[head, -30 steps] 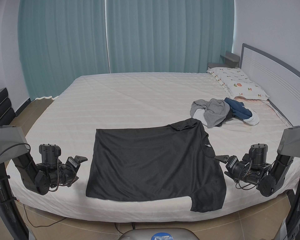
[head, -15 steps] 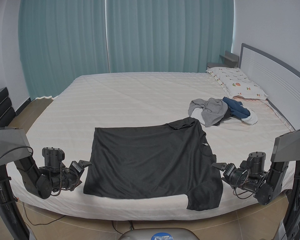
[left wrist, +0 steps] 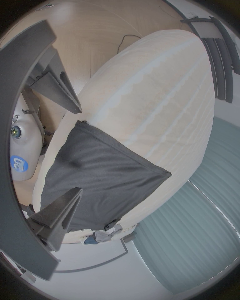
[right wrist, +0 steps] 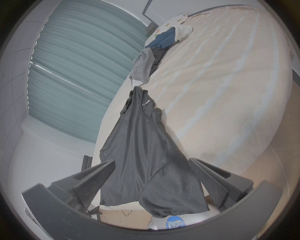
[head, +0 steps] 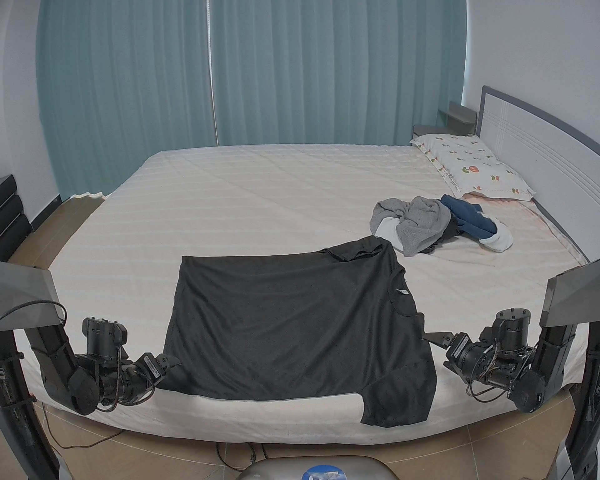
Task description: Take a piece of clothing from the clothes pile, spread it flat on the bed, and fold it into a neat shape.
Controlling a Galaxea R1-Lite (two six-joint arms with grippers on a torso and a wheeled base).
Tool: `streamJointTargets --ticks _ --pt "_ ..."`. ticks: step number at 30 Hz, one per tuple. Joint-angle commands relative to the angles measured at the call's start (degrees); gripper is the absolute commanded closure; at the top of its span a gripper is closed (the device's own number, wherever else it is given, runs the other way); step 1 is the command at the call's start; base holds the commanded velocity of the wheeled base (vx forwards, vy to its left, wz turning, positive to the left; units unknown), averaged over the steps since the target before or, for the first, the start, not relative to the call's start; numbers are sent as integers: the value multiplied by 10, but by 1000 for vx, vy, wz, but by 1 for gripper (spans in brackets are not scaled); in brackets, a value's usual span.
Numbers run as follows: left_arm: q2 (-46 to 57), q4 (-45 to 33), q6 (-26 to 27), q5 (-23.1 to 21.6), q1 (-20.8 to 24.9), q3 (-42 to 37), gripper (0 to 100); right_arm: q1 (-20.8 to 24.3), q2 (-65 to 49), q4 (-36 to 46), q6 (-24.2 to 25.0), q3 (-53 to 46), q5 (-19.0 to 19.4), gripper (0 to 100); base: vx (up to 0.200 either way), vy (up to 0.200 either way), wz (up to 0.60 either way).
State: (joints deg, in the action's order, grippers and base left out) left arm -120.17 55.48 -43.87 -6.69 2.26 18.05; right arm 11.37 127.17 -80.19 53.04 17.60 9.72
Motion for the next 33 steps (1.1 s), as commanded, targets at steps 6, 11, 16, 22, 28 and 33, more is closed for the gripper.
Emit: streamJointTargets --ticks 6,11,16,22,28,33 --pt "-52 17 3 27 1 -1 0 15 15 -12 -1 -10 -1 0 0 0 0" --pt "-67 26 3 29 6 7 100 15 20 -16 -1 -12 -1 0 0 0 0" --pt "-70 31 4 32 6 11 100 15 28 -17 -2 -12 -2 0 0 0 0" --pt "-66 24 21 68 5 2 100 15 28 -17 -3 -12 -3 0 0 0 0" --pt "-71 24 81 122 2 -13 100 15 28 -16 -5 -13 -7 0 0 0 0" --pt "-70 24 85 124 2 -20 100 15 29 -16 -7 -13 -11 0 0 0 0"
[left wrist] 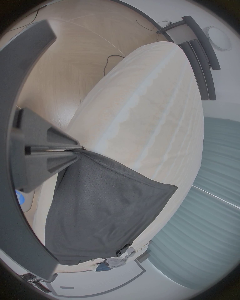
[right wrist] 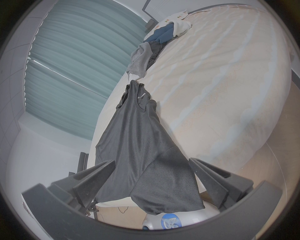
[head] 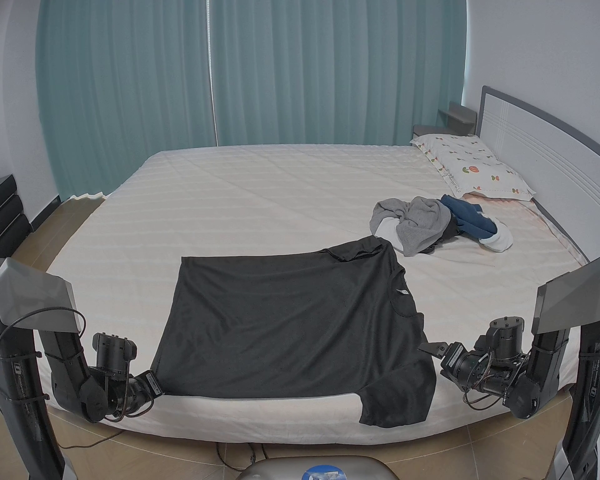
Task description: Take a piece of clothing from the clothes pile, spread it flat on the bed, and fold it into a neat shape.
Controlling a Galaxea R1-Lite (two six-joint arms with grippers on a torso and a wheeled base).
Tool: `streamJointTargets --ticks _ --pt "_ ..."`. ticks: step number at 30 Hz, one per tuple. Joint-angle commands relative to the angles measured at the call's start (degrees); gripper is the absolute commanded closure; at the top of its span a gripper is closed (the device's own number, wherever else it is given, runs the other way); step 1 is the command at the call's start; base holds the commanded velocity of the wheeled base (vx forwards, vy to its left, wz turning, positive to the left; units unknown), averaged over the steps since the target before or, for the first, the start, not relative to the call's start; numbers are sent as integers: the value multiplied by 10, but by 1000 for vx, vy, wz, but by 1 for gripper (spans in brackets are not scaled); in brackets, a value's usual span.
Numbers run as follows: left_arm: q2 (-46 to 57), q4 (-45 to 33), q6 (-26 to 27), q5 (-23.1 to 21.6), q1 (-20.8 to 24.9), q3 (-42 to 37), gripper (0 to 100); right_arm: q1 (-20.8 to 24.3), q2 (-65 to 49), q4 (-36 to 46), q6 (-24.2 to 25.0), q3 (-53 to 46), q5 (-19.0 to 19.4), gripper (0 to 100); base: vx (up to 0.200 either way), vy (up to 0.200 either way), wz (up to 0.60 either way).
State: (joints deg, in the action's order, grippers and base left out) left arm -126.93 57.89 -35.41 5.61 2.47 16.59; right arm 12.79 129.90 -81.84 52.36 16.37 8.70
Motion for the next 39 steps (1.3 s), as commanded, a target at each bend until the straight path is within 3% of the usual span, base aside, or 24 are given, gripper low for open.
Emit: streamJointTargets --ticks 1,7,12,25,29,39 --pt "-2 0 1 1 0 -6 100 0 2 0 0 0 -1 0 0 0 0" --pt "2 -1 11 1 0 -16 100 0 17 1 -36 -8 -7 0 0 0 0" --pt "-1 2 27 1 -1 -22 100 1 25 0 -68 -6 -42 0 0 0 0" --pt "-3 5 28 1 -12 -15 100 12 105 0 -116 59 -44 0 0 0 0" --pt "-5 6 28 1 -12 -14 100 -10 105 -15 -176 74 -43 0 0 0 0" --pt "-5 6 28 1 -12 -14 100 -10 82 -16 -182 115 -37 0 0 0 0"
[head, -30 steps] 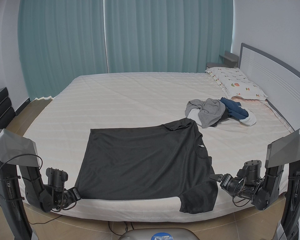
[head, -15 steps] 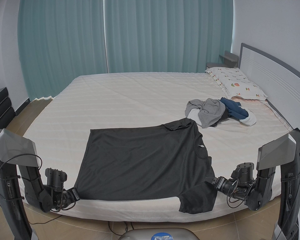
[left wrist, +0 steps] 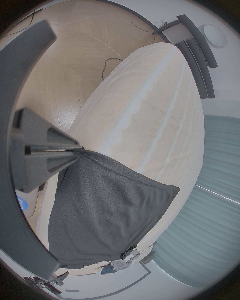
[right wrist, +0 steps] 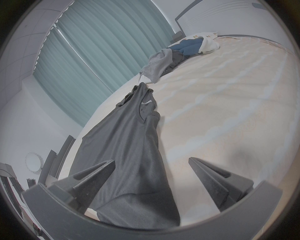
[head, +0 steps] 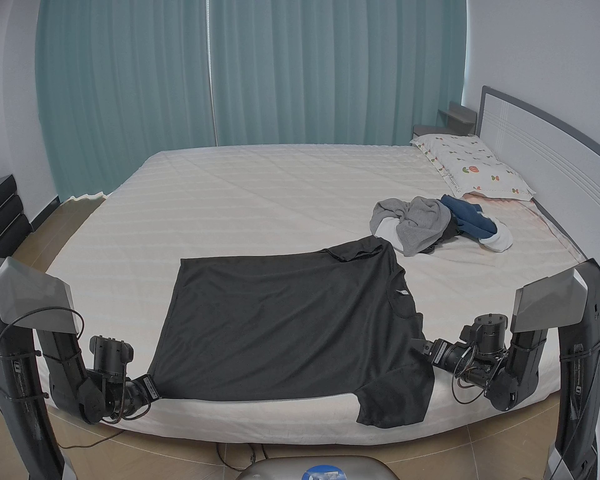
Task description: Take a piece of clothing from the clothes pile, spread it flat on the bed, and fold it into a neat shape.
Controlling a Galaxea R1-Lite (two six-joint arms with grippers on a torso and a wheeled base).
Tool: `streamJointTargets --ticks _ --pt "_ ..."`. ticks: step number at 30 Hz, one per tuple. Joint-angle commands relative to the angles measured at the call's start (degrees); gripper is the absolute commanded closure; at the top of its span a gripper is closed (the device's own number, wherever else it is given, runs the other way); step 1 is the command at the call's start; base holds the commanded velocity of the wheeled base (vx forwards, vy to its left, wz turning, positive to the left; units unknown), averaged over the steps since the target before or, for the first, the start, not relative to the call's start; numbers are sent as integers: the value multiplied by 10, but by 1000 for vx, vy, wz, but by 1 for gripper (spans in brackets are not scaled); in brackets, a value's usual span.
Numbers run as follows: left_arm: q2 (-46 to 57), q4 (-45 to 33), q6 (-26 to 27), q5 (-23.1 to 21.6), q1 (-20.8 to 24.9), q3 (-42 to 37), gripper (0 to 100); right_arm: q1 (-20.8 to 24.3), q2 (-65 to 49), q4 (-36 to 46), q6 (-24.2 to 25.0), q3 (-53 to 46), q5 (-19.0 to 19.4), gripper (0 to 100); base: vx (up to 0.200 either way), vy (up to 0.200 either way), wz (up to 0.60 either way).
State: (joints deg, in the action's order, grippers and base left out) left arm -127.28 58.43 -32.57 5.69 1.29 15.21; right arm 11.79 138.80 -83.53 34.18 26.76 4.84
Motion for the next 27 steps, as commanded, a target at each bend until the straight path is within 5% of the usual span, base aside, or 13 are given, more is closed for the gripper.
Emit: streamJointTargets --ticks 1,7,8,27 --pt "-2 0 -1 0 0 -1 100 1 -2 4 0 22 3 0 0 0 0" --pt "0 0 -2 -1 1 -1 100 3 16 19 0 46 3 0 0 0 0" --pt "0 0 -2 -1 3 -1 100 3 20 28 -1 54 3 100 0 0 0" --pt "48 1 -4 1 3 -4 100 -14 8 69 -18 146 -4 100 0 0 0"
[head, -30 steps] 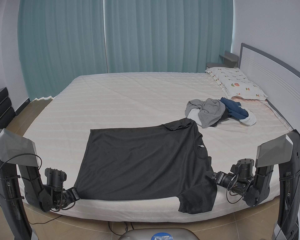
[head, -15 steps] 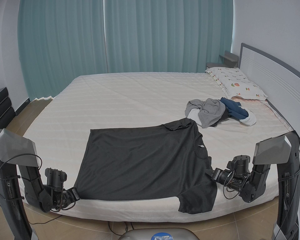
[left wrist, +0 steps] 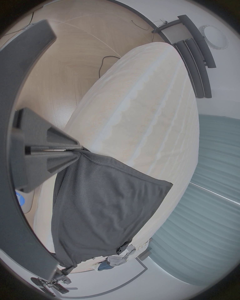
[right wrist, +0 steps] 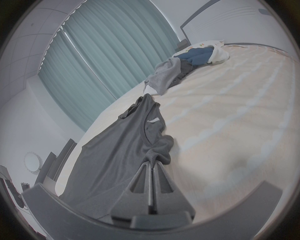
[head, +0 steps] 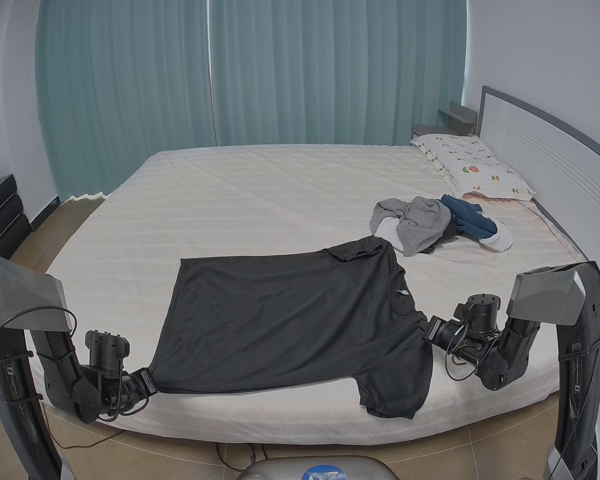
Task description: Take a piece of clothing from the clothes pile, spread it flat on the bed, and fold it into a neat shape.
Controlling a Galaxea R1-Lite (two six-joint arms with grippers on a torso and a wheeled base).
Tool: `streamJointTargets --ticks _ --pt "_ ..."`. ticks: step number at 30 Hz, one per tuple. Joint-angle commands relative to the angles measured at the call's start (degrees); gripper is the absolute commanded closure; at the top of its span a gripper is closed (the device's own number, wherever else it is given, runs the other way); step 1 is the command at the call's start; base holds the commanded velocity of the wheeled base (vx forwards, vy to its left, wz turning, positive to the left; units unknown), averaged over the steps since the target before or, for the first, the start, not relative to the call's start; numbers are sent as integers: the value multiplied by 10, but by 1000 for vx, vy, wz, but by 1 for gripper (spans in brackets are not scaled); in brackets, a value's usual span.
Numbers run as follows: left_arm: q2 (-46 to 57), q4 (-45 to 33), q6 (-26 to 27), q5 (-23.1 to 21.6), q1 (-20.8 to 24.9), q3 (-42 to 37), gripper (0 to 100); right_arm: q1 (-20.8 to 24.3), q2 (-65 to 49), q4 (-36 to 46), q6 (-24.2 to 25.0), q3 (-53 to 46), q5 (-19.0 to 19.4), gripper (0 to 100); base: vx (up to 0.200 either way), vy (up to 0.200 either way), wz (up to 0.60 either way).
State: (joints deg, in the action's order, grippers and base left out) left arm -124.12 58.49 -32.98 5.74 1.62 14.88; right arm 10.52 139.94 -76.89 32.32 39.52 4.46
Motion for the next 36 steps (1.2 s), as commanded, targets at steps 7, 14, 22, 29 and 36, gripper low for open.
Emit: streamJointTargets --ticks 7,14,22,29,36 --pt "12 0 -1 1 0 1 100 2 18 3 -1 35 -1 100 0 0 0" --pt "12 0 -2 0 0 2 100 -2 32 -5 0 44 0 0 0 0 0" --pt "13 0 -2 0 0 1 100 -26 -38 -5 -1 -36 46 0 0 0 0" --pt "14 0 -2 0 0 1 100 -26 -60 -25 -13 -147 120 0 0 0 0" --pt "13 0 -2 0 0 -1 100 -22 -9 -111 -73 -208 178 0 0 0 0"
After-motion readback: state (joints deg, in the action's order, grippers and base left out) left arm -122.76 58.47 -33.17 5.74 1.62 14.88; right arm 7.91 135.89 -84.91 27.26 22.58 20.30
